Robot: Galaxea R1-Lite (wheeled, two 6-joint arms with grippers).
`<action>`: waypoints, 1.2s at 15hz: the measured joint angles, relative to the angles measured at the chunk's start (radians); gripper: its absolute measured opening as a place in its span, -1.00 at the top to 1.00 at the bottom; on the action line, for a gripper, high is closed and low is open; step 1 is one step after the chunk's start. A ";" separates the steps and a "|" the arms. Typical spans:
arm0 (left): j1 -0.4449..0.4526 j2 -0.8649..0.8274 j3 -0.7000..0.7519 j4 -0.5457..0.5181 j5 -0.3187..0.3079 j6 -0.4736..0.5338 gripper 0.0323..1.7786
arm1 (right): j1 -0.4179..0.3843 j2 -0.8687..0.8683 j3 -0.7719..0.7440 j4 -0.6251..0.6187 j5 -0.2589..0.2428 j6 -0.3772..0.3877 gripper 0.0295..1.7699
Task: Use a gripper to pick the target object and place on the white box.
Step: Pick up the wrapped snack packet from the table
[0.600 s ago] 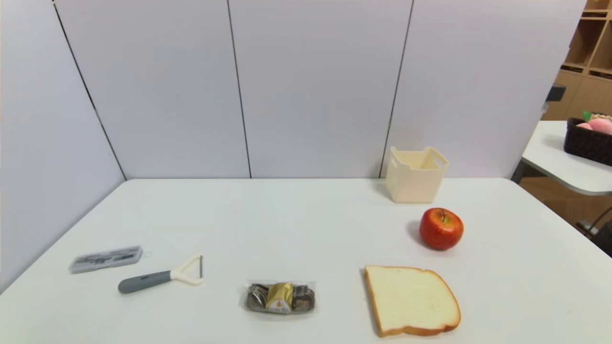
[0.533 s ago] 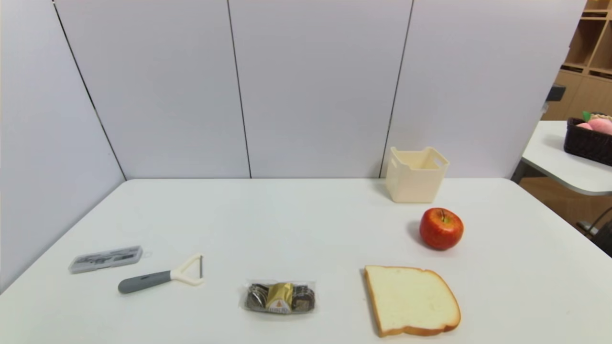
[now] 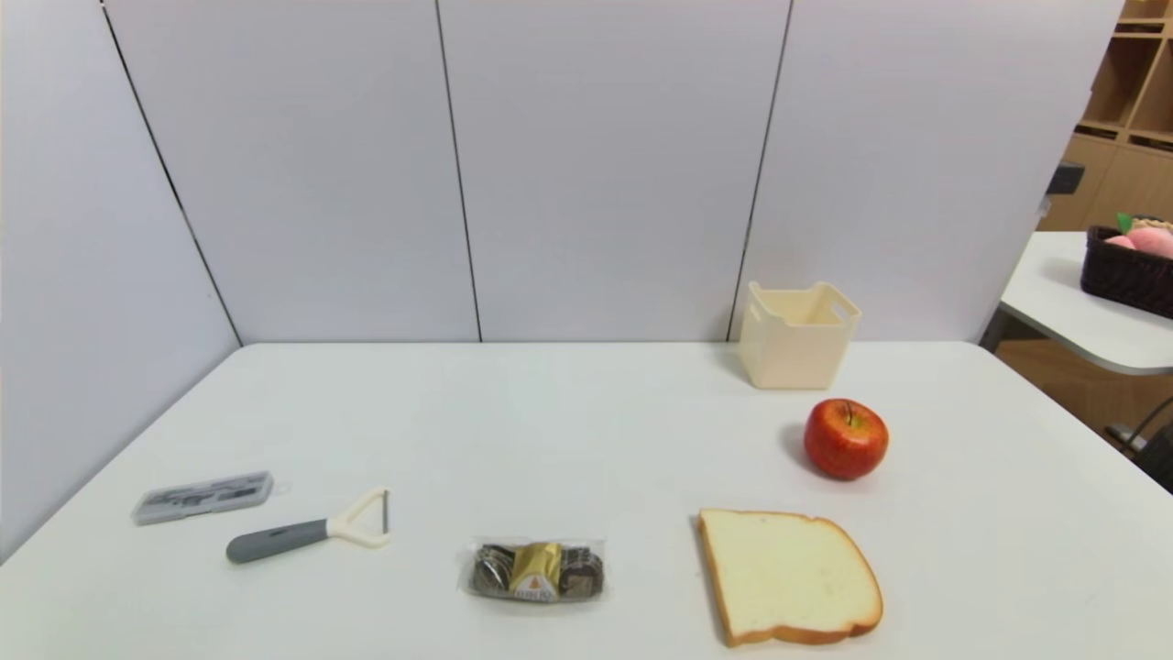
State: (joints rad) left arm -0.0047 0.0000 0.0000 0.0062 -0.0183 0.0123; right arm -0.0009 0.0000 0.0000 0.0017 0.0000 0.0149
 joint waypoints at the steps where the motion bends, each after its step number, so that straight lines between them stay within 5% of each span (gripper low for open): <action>1: 0.000 0.000 0.000 0.000 0.000 0.000 -0.90 | 0.000 0.000 0.000 0.000 0.000 0.000 -0.92; 13: 0.000 0.000 0.000 0.000 0.000 0.000 -0.90 | 0.000 0.002 -0.008 0.000 0.000 -0.006 -0.92; 18: 0.000 0.000 0.000 0.000 0.000 0.000 -0.90 | 0.001 0.068 -0.136 0.002 0.002 -0.012 -0.92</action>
State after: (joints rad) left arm -0.0047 0.0000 0.0000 0.0062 -0.0181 0.0119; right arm 0.0000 0.0677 -0.1355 0.0036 0.0019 0.0032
